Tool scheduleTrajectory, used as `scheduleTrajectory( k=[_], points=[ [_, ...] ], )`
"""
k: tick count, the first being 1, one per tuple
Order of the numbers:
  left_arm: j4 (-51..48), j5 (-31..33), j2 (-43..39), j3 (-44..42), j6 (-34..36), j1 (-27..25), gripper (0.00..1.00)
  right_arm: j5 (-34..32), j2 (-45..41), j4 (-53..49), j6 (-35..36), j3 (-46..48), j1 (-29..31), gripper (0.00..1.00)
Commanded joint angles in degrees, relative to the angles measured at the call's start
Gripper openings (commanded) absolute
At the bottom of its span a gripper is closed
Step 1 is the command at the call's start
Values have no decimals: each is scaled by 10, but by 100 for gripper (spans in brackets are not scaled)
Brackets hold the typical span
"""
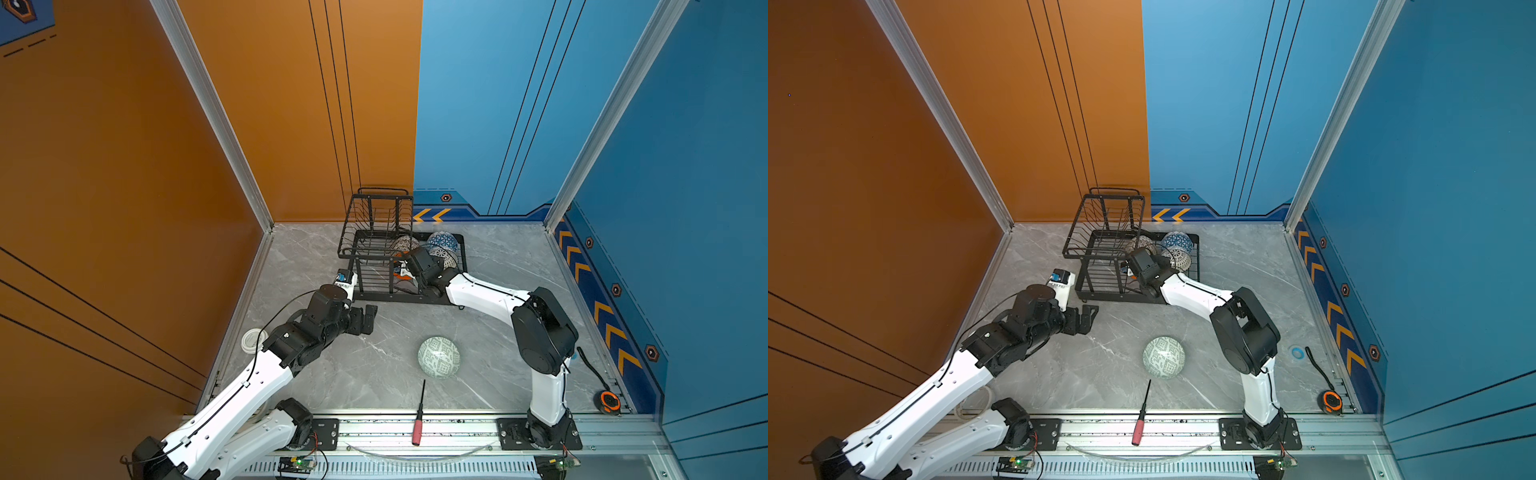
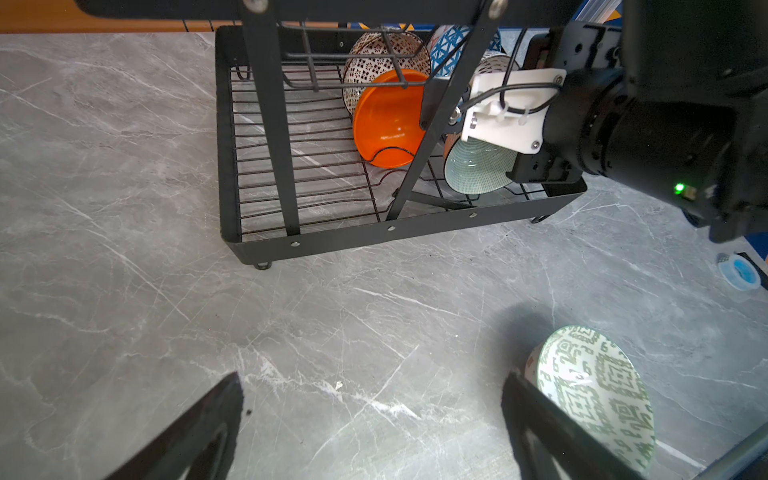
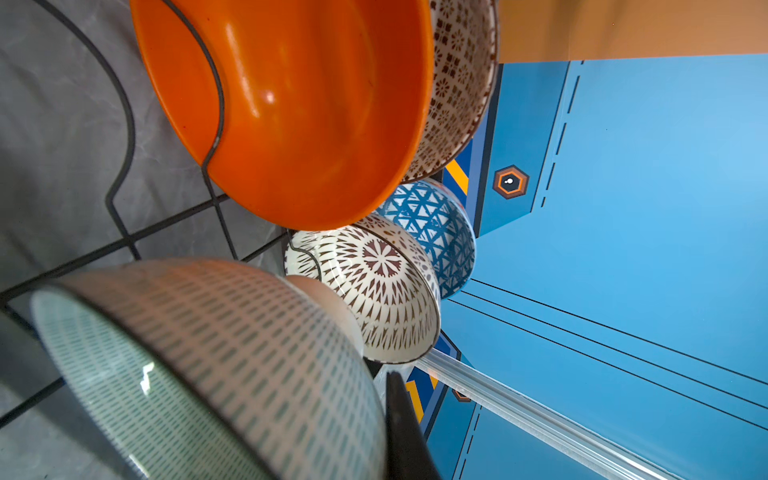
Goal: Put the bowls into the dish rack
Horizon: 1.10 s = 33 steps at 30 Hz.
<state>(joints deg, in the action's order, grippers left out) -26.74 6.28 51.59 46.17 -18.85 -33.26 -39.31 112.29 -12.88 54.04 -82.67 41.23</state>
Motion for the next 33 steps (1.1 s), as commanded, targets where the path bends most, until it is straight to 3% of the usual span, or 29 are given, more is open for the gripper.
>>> scheduleTrajectory(
  k=[1,6,33],
  points=[
    [-10,-12,-9,-7,4,7,98,-17,10,-22,-25,-37,1,0],
    [-9,-13,-10,-8,3,9,98,-30,30,-57,-54,-71,-1,0],
    [-9,-20,-9,-10,2,11,98,-79,81,-32,-131,-109,22,0]
  ],
)
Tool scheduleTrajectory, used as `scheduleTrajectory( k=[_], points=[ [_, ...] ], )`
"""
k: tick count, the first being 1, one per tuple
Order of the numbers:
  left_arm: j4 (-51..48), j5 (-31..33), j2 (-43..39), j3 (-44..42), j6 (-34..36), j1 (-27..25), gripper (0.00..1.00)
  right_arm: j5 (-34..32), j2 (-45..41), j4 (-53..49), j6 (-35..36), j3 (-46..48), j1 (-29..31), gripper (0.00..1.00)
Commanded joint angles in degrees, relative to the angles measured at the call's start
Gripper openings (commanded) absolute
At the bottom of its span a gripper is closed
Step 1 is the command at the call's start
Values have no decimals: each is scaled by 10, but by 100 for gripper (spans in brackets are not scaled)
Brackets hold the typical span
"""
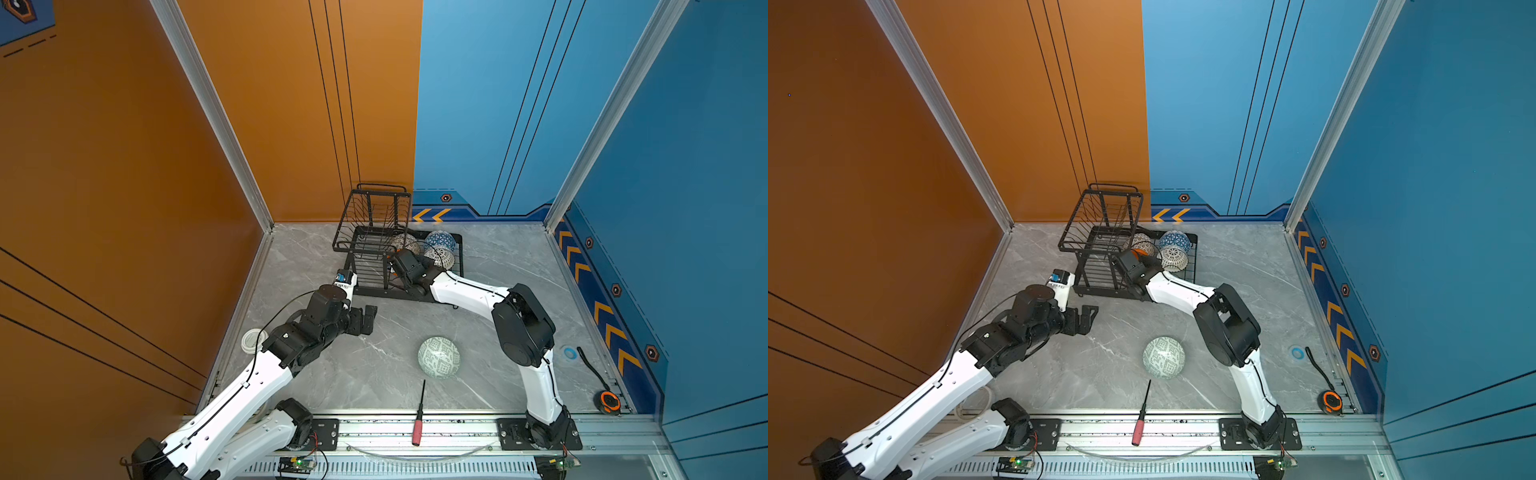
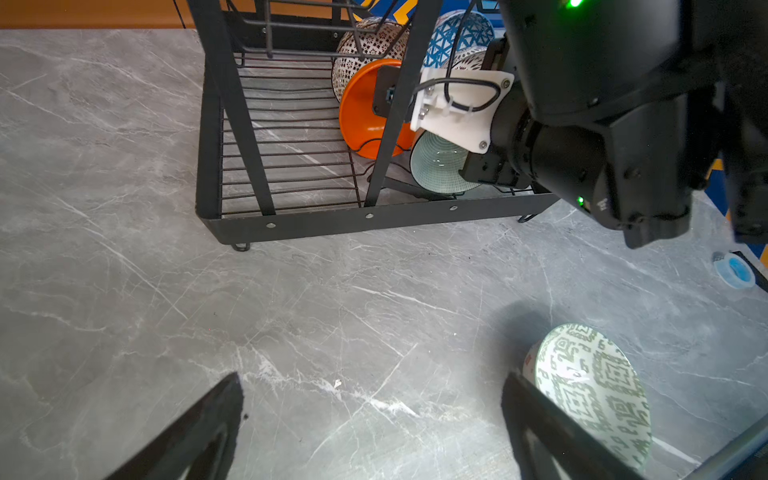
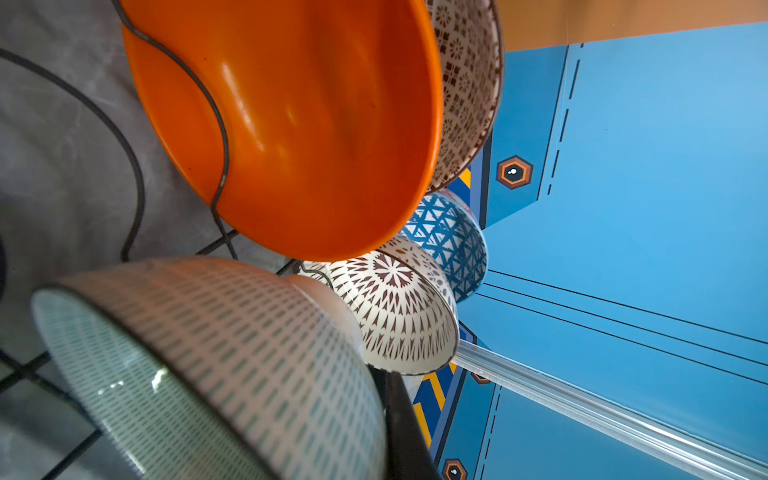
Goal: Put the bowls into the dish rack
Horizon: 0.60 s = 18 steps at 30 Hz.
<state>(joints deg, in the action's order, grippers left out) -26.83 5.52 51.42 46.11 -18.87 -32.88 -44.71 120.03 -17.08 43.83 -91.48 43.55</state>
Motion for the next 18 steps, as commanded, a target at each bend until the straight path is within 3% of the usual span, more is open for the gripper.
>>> scheduleTrajectory(
  k=[1,11,18],
  points=[
    [-8,-12,-8,-9,2,7,98,-20,1,10,-39,-20,-2,0],
    [-8,-12,-11,-12,-1,7,98,25,-41,47,-98,13,-2,0],
    [-8,-15,-8,-12,-3,8,98,30,-54,137,-112,62,3,0]
  ],
)
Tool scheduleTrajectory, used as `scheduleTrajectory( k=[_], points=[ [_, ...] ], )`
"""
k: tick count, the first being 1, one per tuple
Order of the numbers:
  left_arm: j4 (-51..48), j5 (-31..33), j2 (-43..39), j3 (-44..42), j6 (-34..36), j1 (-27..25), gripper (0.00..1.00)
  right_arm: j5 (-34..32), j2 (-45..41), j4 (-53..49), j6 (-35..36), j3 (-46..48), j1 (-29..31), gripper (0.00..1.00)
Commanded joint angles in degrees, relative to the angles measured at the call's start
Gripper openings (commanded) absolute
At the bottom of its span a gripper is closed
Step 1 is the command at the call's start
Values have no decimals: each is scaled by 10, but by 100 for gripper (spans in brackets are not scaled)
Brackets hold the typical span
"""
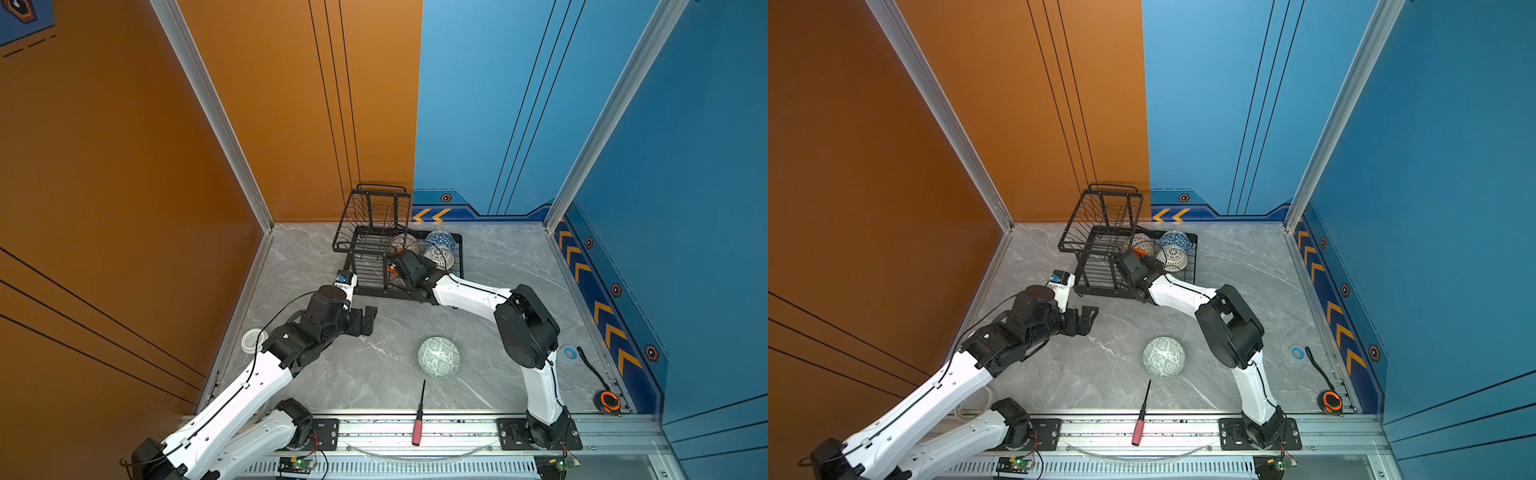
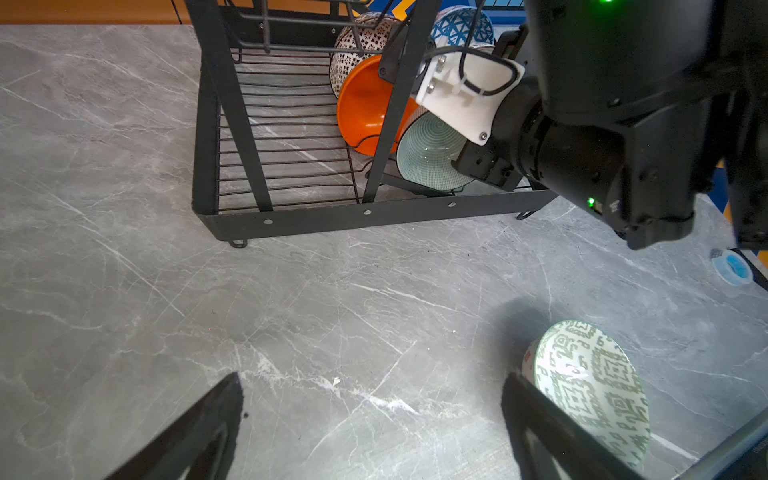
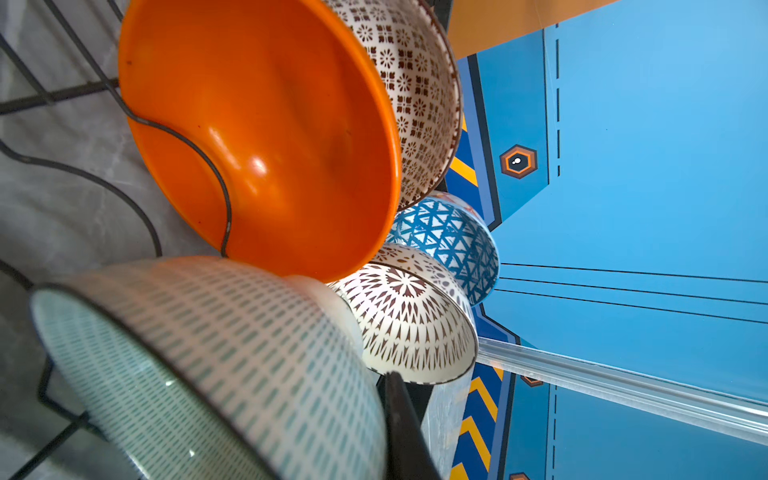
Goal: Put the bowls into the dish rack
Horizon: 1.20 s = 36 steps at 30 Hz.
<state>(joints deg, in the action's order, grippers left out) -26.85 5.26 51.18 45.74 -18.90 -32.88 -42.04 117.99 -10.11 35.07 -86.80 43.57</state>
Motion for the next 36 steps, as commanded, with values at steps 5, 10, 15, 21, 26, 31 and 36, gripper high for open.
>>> scheduleTrajectory(
  k=[5,10,15,21,26,31,36],
  points=[
    [-8,-14,-5,-8,-3,7,98,3,-34,138,-28,47,10,0],
    [-8,-13,-5,-8,-4,7,98,13,-35,191,-41,71,13,0],
    [-8,-13,-5,-8,-5,7,98,38,-35,199,-70,78,12,0],
    [-8,-14,-4,-9,-6,7,98,49,-31,233,-86,93,13,0],
    [-8,-14,-4,-9,-6,6,98,60,-25,265,-96,107,14,0],
    [-7,-14,-5,-9,-6,7,98,76,-16,288,-94,114,15,0],
    [-8,-14,-6,-10,-6,7,98,100,-9,291,-91,119,18,0]
  ],
)
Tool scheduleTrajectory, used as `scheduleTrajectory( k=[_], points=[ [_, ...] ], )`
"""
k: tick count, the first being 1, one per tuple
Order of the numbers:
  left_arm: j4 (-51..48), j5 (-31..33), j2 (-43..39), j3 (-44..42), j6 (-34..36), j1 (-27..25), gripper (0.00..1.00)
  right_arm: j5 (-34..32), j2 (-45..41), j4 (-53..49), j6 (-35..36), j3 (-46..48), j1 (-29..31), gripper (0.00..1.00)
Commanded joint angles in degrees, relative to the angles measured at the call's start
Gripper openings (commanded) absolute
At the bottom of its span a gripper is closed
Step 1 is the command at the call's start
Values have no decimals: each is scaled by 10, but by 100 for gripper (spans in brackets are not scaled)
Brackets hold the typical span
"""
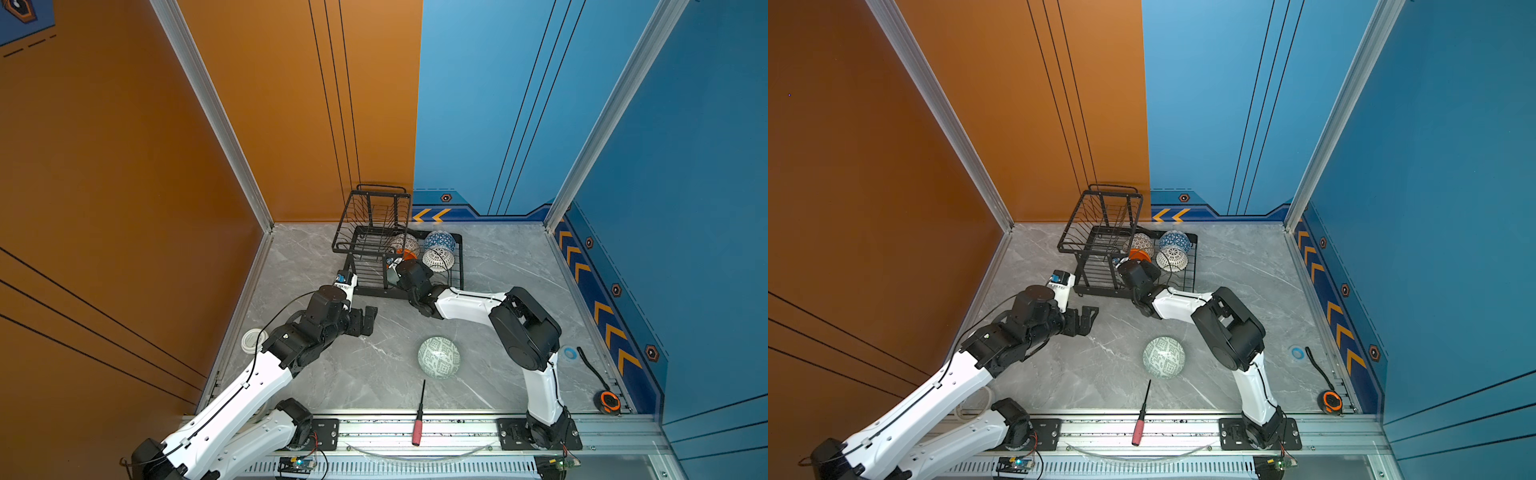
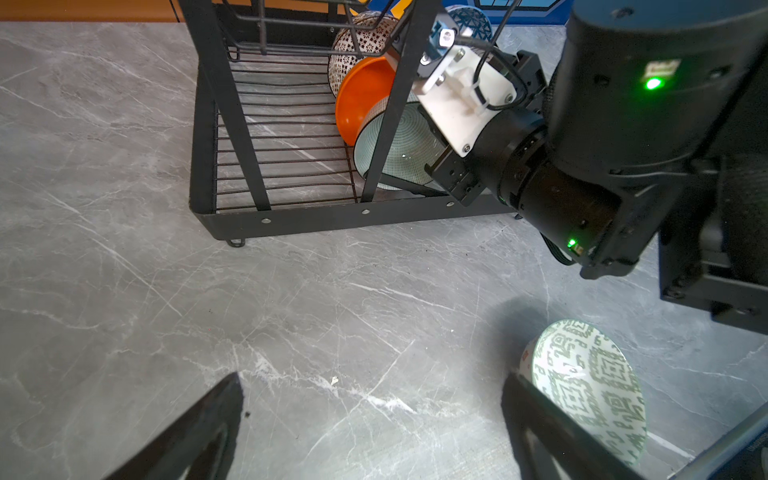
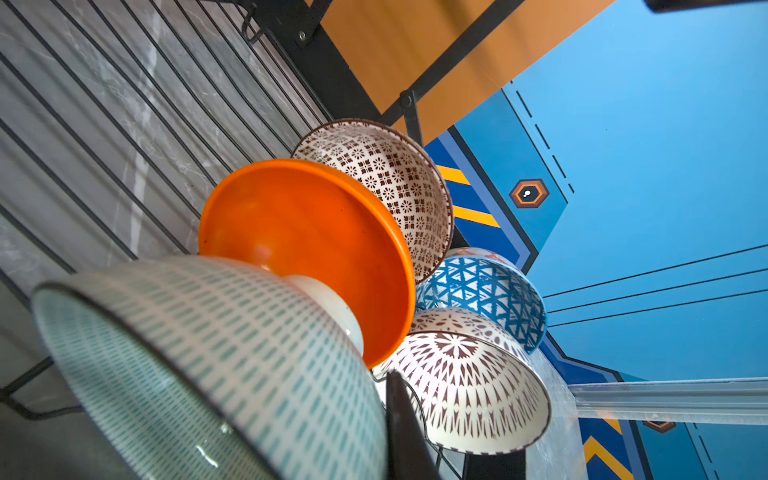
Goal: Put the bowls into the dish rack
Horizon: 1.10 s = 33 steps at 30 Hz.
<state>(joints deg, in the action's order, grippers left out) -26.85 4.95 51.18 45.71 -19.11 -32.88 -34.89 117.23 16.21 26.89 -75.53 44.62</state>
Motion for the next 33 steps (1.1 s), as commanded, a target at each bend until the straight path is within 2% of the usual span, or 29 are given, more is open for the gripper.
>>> scheduleTrajectory(
  k=[1,29,33],
  points=[
    [-8,-11,-6,-10,-3,7,98,37,-2,21,-12,6,7,0],
    [-7,-11,-13,-15,-7,7,98,206,-54,-156,-76,39,-21,0],
    [-7,-12,-13,-15,-8,7,98,205,-61,-152,-80,46,-23,0]
  ],
)
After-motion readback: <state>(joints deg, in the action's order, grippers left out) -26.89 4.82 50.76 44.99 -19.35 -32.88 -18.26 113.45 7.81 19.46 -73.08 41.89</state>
